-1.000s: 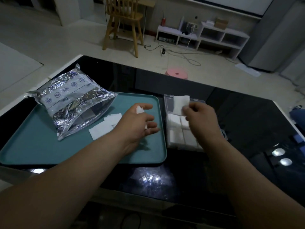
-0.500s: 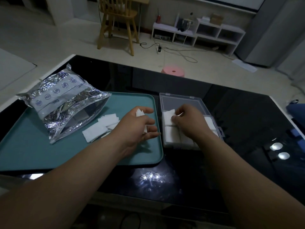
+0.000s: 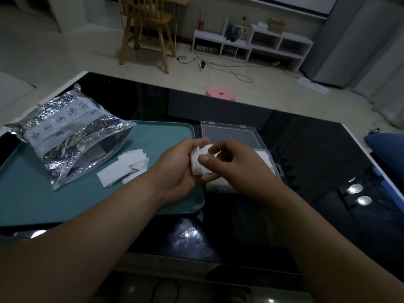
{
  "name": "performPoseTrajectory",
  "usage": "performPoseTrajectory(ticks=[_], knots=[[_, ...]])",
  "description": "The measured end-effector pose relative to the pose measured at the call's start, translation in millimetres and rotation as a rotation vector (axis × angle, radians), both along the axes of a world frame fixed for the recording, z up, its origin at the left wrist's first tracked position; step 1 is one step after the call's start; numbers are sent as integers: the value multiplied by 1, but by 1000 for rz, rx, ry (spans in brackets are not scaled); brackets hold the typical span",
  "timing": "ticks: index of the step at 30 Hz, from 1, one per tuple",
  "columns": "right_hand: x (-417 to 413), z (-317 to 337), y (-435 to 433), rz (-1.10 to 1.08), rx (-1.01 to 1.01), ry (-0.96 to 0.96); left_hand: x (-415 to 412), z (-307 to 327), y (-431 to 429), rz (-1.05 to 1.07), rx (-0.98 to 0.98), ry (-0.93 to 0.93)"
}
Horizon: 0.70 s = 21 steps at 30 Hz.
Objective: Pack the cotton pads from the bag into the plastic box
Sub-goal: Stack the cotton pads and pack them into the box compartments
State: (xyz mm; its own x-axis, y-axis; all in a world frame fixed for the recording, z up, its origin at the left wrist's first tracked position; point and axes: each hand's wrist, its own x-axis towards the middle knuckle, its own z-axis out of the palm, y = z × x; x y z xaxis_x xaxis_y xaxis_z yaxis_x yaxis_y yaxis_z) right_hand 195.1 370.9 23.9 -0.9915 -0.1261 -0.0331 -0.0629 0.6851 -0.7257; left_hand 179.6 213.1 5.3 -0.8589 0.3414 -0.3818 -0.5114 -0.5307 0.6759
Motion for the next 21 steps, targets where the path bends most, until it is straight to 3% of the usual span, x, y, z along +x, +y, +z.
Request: performPoseTrajectory(ticks=[7, 21], knots=[[14, -1, 15, -177, -27, 14, 3, -1, 20, 1, 6, 29], [12, -16, 16, -175, 83, 92, 10, -9, 37, -6, -206, 160]])
